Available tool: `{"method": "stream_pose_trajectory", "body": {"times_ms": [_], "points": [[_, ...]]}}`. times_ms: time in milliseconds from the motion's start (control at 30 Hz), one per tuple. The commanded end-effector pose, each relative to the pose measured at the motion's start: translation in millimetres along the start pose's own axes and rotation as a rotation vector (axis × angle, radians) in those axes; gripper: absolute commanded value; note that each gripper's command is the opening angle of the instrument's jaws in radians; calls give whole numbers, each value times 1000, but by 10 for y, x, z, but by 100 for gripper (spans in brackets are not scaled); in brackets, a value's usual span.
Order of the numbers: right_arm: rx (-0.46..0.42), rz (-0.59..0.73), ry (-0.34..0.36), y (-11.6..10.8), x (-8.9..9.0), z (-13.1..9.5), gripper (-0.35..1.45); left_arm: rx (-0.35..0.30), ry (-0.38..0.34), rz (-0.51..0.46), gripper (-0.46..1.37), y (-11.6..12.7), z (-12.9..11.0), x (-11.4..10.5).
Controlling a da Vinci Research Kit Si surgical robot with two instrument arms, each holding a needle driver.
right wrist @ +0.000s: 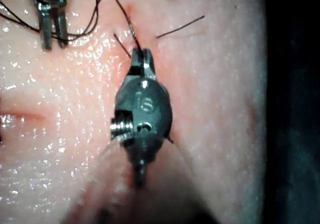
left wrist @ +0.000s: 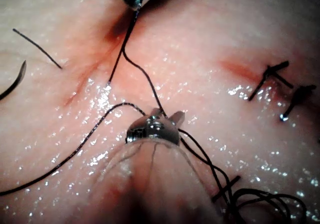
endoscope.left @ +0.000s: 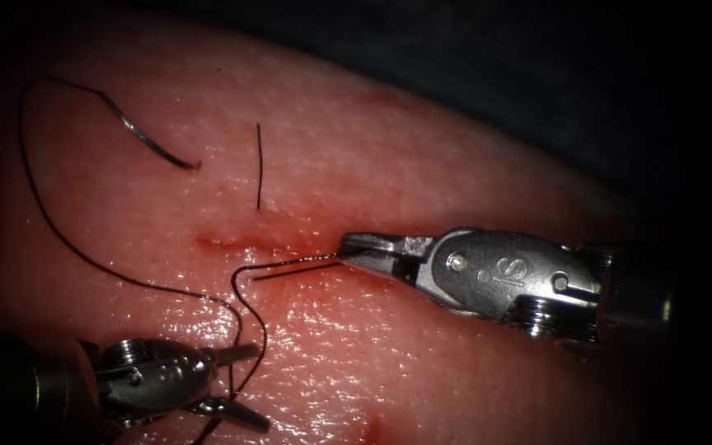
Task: Wound Closure
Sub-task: Grasp the suture with the right gripper and pass more suture to the left gripper.
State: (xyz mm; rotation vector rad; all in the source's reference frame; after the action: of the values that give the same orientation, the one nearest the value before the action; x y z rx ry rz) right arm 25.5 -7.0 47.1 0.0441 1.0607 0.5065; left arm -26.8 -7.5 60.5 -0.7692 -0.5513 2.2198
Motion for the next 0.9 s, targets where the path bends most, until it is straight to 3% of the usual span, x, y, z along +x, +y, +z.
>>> {"method": "stream_pose_trajectory", "body": {"times_ms": [33,267,467,567,667,800,900], "points": [[-2,0,0,0,0,0,-35,6,11,10,-35,-2,-2,0],[-2,-1,1,-1,-1,0,-35,66,74,23,-35,-20,-17,3],[-2,-1,1,-2,-1,-1,-35,76,117,18,-35,-25,-29,0],[-1,-2,1,-1,-1,-1,-35,58,152,5,-35,-27,-47,0],[2,-3,4,-2,-2,-1,-35,51,188,6,-35,-30,-79,1],[4,-6,6,-4,-4,-1,9,45,216,-2,-35,-31,-117,3],[11,-7,11,-5,-5,0,75,42,263,-1,-35,-32,-150,11]]}}
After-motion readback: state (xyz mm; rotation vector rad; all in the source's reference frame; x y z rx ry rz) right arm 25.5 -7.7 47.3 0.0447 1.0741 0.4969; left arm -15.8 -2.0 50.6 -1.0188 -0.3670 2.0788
